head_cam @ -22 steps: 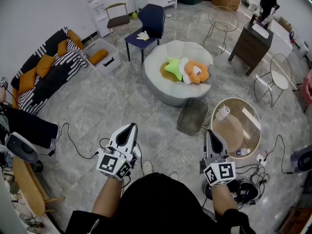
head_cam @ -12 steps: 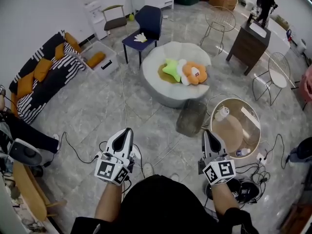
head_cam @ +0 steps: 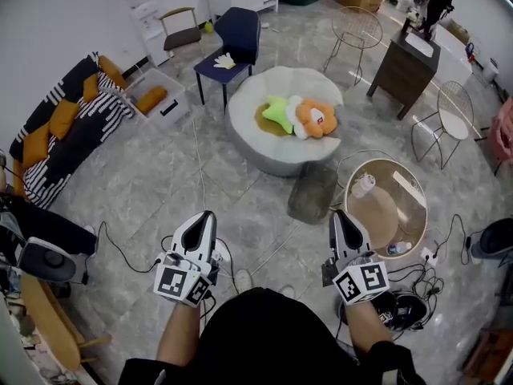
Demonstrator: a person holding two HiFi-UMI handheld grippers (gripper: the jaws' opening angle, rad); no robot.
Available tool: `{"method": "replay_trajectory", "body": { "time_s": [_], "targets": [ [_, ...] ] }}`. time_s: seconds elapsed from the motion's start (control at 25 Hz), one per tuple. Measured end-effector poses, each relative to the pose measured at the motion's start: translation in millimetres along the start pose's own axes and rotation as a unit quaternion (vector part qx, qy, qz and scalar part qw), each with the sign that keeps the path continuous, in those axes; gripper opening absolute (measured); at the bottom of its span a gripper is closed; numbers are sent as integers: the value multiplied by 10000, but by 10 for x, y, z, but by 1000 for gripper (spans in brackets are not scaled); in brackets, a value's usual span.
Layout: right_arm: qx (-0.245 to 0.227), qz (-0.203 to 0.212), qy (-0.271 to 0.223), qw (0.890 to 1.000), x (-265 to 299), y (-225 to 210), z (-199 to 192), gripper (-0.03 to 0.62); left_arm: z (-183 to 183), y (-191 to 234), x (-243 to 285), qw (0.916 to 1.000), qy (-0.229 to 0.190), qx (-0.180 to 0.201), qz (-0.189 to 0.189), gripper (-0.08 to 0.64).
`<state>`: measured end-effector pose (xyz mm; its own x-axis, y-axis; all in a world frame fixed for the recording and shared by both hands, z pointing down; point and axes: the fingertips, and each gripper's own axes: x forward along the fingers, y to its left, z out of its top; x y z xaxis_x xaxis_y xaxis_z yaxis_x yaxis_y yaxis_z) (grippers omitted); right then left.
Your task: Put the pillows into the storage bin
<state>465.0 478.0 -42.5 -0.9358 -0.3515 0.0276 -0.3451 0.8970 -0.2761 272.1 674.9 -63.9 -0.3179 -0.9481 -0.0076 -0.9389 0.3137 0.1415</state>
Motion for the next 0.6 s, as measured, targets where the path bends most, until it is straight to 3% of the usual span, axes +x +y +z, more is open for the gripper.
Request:
{"method": "replay_trajectory", "body": {
  "time_s": [0.12,0.2,0.32,0.6],
  "targets": [
    [4,28,-144,9999,15,42,112,48,38,-29,64,9999,-18,-13,-168,27],
    [-30,18,-223,9997,46,70,168,159,57,-5,105,9998,-23,15,-188,143],
    [-110,-46,-339,9994,141,88,210,242,45,121,169,10000,-14,32,-38,255],
    [-347,-151,-206,9991,428,258,111,292,-98,308,253,9996,216,152,-105,321]
  ]
}}
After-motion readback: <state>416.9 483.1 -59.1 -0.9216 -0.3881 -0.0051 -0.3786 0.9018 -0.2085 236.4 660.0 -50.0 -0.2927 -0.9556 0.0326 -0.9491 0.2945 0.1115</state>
